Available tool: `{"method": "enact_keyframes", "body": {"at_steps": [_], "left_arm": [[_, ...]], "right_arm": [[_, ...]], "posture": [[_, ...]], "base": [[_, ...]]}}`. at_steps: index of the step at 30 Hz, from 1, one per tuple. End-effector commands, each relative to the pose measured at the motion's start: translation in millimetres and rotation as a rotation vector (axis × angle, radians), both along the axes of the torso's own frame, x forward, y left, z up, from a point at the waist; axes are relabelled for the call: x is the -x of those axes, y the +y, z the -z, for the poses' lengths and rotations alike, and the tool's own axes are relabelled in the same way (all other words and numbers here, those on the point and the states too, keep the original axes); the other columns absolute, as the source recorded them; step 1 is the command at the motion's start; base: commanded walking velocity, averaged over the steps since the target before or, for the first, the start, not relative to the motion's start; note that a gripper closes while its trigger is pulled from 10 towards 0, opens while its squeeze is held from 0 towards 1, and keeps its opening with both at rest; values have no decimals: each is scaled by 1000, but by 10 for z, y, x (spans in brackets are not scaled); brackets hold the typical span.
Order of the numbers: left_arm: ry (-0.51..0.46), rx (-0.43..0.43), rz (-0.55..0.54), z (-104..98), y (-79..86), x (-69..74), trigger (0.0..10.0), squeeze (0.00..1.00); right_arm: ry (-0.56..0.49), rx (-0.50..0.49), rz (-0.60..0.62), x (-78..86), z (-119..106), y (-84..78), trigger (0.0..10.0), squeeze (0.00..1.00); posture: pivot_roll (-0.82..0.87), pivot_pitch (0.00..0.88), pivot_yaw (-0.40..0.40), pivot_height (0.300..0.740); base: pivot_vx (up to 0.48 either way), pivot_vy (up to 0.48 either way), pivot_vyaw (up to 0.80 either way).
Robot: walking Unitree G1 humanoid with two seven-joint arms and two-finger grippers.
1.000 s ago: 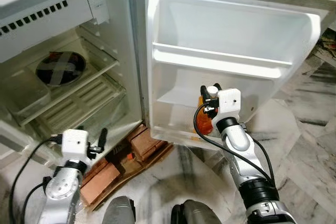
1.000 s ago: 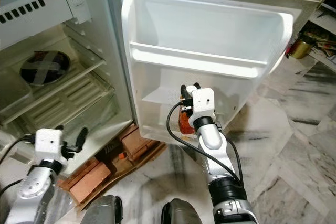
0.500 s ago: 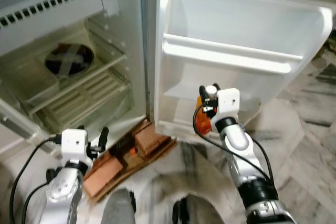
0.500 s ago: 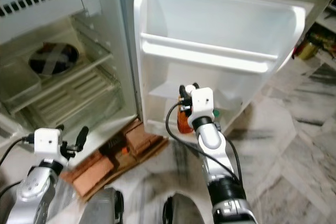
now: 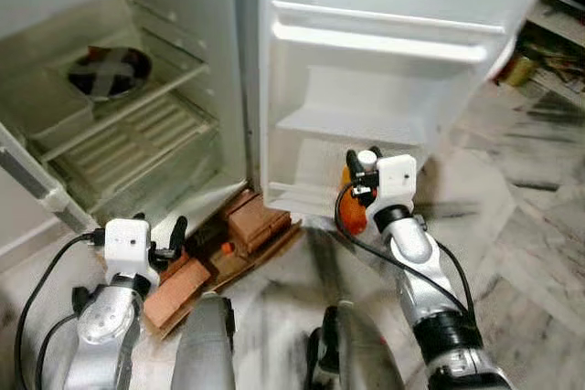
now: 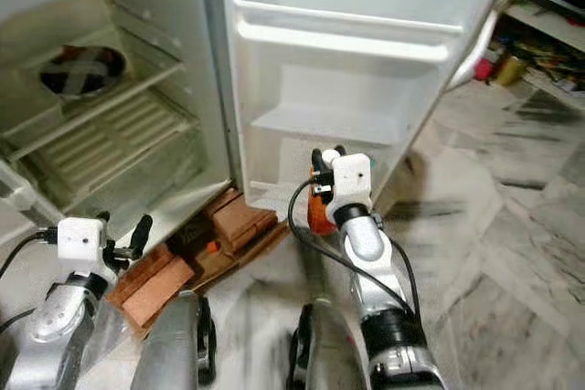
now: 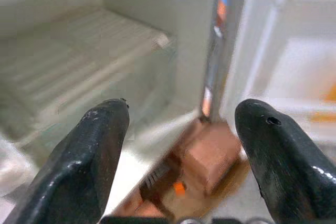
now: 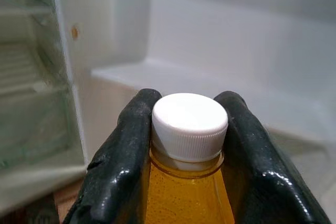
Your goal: Restocking fridge
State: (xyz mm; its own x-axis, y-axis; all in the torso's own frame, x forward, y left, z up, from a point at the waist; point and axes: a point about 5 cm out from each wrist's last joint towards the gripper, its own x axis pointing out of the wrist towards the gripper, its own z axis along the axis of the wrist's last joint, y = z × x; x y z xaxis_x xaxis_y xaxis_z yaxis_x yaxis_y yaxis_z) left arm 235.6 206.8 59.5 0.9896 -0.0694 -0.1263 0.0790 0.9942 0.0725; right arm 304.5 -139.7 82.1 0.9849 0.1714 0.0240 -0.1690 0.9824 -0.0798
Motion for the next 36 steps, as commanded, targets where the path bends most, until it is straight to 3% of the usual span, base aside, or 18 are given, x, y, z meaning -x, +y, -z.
{"method": "enact_keyframes", "body": {"at_steps": [1,9,36], "left_arm": [[51,-1,-21,106,29,93,10000,0],[39,-4,-18,83,43,63,10000,0],[42,-7,1,103,-19,52,10000,0]], "right_arm": [[-45,-4,-15,-54,-106,47,10000,0],[-45,3,-19,-53,-101,57,10000,0],[-54,33,-11,-79,-104,46,10000,0]], "posture": [[108,153,-52,657],[109,155,-49,657],[105,160,-48,657]], "base": [[0,0,0],[0,0,0],[350,0,0]]}}
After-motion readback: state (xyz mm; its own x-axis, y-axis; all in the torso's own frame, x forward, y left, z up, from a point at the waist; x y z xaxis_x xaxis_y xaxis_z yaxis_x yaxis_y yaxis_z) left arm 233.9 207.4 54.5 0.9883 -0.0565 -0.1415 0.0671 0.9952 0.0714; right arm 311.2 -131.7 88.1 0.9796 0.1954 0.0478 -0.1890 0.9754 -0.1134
